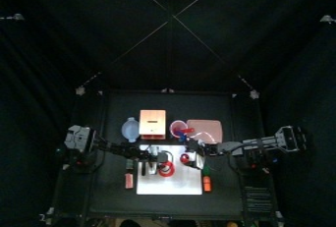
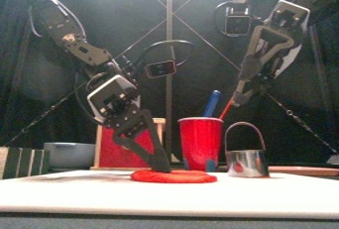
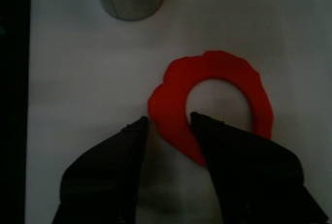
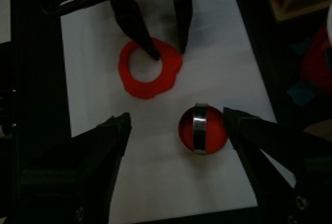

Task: Get the cutter from the drawer then cut the dough then place the extra dough in the bowl
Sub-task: Place the extra dough in the bowl

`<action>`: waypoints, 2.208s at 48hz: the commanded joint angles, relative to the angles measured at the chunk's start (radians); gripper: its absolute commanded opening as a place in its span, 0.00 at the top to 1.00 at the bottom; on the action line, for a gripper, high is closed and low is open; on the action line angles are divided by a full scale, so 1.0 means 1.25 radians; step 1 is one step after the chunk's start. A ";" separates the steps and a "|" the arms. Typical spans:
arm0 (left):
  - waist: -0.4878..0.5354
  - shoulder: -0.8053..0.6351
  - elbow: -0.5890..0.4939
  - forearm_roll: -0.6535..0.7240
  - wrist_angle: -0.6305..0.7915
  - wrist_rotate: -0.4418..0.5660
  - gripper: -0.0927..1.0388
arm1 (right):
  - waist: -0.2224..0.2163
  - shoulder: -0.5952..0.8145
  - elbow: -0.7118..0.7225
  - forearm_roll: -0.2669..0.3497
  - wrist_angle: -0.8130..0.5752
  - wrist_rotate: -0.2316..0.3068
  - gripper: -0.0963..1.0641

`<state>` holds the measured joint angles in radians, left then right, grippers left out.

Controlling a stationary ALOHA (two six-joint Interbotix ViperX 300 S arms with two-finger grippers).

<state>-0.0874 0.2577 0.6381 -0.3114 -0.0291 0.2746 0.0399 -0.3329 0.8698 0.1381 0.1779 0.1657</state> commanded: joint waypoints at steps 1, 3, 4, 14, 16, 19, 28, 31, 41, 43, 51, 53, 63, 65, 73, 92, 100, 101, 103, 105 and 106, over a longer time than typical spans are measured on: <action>0.000 0.006 0.004 0.002 0.018 -0.001 0.30 | 0.001 -0.012 -0.007 0.006 -0.007 0.000 0.03; 0.000 0.007 0.005 0.002 0.021 -0.001 0.32 | 0.001 -0.012 -0.007 0.007 -0.006 0.000 0.03; 0.000 0.009 0.004 0.002 0.025 -0.001 0.34 | 0.001 -0.012 -0.006 0.007 -0.007 0.000 0.03; -0.010 0.001 -0.006 0.034 0.052 -0.001 0.46 | -0.001 -0.012 -0.004 0.007 -0.007 0.005 0.03; -0.015 -0.004 -0.011 0.039 0.053 -0.001 0.47 | -0.002 -0.012 -0.002 0.007 -0.007 0.009 0.03; -0.017 -0.015 -0.018 0.042 0.054 -0.001 0.47 | -0.004 -0.012 0.000 0.007 -0.007 0.010 0.03; -0.016 -0.093 -0.048 0.054 0.056 -0.001 0.47 | -0.004 -0.012 0.004 0.007 -0.007 0.010 0.03; -0.012 -0.129 -0.048 0.069 0.052 -0.001 0.47 | -0.004 -0.012 0.006 0.007 -0.007 0.010 0.03; 0.012 -0.252 -0.020 0.101 0.049 -0.001 0.47 | -0.004 -0.012 0.011 0.007 -0.007 0.010 0.03; 0.022 -0.285 -0.002 0.107 0.052 -0.001 0.47 | -0.004 -0.012 0.011 0.007 -0.007 0.010 0.03; 0.096 -0.425 0.071 0.126 0.048 -0.001 0.47 | -0.005 -0.012 0.013 0.007 -0.007 0.010 0.03; 0.123 -0.461 0.088 0.135 0.052 0.000 0.47 | -0.005 -0.012 0.012 0.007 -0.007 0.010 0.03; 0.288 -0.687 0.193 0.178 0.079 0.000 0.46 | -0.005 -0.011 0.012 0.004 -0.011 0.010 0.03; 0.326 -0.735 0.215 0.183 0.090 0.000 0.46 | -0.005 -0.011 0.012 0.004 -0.012 0.010 0.03; 0.445 -0.855 0.277 0.174 0.162 -0.004 0.46 | -0.006 -0.010 0.012 0.000 -0.016 0.009 0.03; 0.519 -0.846 0.415 0.063 0.182 0.000 0.42 | -0.006 -0.007 0.018 -0.004 -0.018 0.010 0.03; 0.453 -0.713 0.409 0.065 0.130 -0.001 0.33 | -0.006 -0.005 0.017 -0.001 -0.020 0.010 0.03; 0.448 -0.698 0.406 0.065 0.126 -0.001 0.31 | -0.006 -0.005 0.017 -0.001 -0.020 0.010 0.03; 0.444 -0.675 0.400 0.065 0.124 -0.002 0.28 | -0.006 -0.005 0.017 -0.001 -0.020 0.010 0.03; 0.439 -0.655 0.393 0.064 0.124 -0.002 0.24 | -0.006 -0.005 0.016 -0.001 -0.020 0.010 0.03; 0.438 -0.649 0.389 0.064 0.124 -0.002 0.22 | -0.006 -0.005 0.016 -0.001 -0.020 0.010 0.03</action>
<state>0.4679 -0.5998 1.1658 -0.2316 0.1396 0.2730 0.0337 -0.3298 0.9020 0.1350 0.1611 0.1795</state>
